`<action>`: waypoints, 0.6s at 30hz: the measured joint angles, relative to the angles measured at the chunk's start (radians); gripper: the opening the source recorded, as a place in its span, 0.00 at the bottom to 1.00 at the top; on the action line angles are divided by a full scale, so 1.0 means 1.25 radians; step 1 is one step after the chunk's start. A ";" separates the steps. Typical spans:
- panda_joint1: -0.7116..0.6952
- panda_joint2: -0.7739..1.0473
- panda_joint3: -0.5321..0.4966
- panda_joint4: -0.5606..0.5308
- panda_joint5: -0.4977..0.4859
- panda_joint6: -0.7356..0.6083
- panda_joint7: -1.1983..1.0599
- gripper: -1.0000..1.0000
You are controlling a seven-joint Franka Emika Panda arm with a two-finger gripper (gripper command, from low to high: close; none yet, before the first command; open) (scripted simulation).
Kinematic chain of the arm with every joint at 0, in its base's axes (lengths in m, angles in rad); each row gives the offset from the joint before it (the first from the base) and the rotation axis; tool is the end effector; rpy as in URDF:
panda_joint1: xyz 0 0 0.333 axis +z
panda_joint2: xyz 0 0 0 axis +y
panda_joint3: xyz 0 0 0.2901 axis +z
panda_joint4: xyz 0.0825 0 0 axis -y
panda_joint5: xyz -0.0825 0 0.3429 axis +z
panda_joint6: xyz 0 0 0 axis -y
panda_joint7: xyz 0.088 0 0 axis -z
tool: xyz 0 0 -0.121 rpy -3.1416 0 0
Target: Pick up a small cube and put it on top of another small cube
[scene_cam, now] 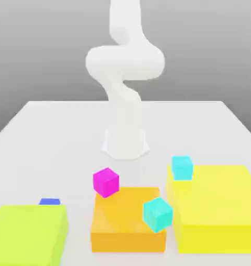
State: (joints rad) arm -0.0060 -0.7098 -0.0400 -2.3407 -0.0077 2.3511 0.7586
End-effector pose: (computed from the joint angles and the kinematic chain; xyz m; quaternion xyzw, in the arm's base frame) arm 0.3663 -0.0214 0.6354 -0.8618 0.3651 -0.3264 0.1326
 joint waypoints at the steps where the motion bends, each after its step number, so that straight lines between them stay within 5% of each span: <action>1: -0.002 0.031 -0.014 -0.014 -0.002 0.018 -0.015 0.50; 18: -0.074 0.527 -0.232 -0.236 0.054 0.297 -0.312 0.50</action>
State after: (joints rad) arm -0.0984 -0.0513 -0.3306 -2.6352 0.0593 2.7227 0.3683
